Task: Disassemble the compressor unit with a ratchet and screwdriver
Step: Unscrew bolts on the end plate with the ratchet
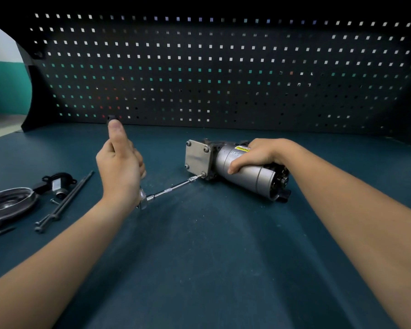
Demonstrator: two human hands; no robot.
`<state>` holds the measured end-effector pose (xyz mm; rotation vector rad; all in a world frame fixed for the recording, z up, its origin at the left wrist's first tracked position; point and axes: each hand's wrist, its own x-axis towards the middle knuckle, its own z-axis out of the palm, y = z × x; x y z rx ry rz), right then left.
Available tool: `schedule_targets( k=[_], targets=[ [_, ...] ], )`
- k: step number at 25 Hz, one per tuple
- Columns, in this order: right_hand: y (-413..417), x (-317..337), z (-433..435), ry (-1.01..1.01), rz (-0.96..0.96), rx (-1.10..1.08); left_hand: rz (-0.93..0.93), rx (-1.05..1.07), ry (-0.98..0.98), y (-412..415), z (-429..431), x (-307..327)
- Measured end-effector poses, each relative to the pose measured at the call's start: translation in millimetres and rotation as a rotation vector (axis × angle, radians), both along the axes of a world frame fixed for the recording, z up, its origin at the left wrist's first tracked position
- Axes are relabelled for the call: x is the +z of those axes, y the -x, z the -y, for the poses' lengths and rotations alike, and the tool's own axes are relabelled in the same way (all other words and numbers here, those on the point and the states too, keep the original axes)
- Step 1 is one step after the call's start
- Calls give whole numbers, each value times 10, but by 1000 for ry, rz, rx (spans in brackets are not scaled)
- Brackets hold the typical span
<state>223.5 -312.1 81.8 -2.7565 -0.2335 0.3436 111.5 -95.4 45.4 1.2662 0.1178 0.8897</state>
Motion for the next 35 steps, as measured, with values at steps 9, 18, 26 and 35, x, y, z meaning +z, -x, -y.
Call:
schedule_targets(
  k=[9,18,26,35],
  targets=[
    [8,-1,5,4,8,9,-102,38,175,-71,-92,-53],
    [20,-3,0,18,29,9,224,115,-820,115,276,-25],
    [29,-2,19,22,37,12,161,99,-534,9,116,-14],
    [12,-18,26,-28,31,2,138,157,-449,-69,133,-1]
  ],
)
